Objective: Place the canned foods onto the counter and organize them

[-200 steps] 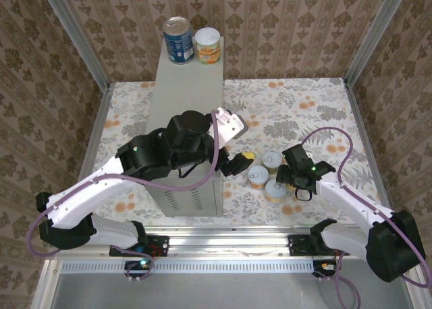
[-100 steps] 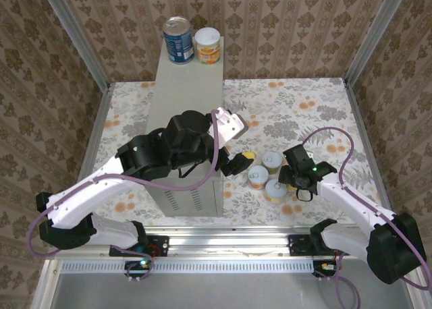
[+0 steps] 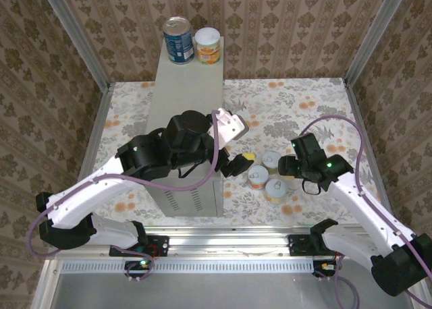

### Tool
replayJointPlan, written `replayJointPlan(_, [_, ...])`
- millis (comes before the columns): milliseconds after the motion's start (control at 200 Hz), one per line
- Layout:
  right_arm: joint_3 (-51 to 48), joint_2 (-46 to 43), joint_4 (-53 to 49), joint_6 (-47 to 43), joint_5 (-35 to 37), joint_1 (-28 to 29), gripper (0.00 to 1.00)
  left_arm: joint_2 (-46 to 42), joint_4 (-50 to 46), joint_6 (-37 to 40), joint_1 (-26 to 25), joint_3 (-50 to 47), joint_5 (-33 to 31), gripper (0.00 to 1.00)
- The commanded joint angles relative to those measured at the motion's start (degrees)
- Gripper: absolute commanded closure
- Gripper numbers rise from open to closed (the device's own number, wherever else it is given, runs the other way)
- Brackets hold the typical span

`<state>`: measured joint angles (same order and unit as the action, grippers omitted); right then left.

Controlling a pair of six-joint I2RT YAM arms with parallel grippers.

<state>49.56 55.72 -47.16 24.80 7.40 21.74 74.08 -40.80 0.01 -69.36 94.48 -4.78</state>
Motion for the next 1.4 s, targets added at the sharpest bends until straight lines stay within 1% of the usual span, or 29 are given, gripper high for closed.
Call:
replayJointPlan(0, [6.01, -1.84, -3.15, -6.58, -9.38, -0.20, 0.49, -0.51, -1.32, 2.16, -0.47, 1.49, 3.70, 0.00])
replayJointPlan(120, [11.61, -1.84, -6.35, -9.67, -15.70, -0.20, 0.49, -0.39, -3.11, 3.35, -0.68, 2.06, 6.21, 0.00])
replayJointPlan(340, [22.28, -2.44, -12.12, -13.01, -24.78, -0.20, 0.48, 0.91, -5.25, 6.43, -3.32, 2.59, 6.86, 0.00])
replayJointPlan(550, [29.03, -3.79, -14.90, -13.56, -30.72, -0.20, 0.47, 2.62, -2.46, 7.27, -5.72, 2.05, 6.87, 0.00])
replayJointPlan(715, [32.26, -4.98, -15.66, -12.60, -33.78, -0.20, 0.46, 3.55, -0.33, 7.51, -6.66, 1.16, 6.82, 0.00])
replayJointPlan(950, [34.65, -6.06, -16.31, -10.85, -36.22, -0.20, 0.45, 3.63, 3.50, 7.78, -7.37, -0.81, 2.51, 0.00])
replayJointPlan(1155, [36.56, -6.25, -16.80, -9.70, -37.91, -0.20, 0.45, 3.96, 5.85, 8.13, -7.54, -1.78, 0.78, 0.00])
replayJointPlan(1395, [37.69, -6.51, -16.19, -8.81, -40.70, -0.20, 0.45, 5.58, 7.13, 7.78, -7.62, -2.17, 0.75, 0.01])
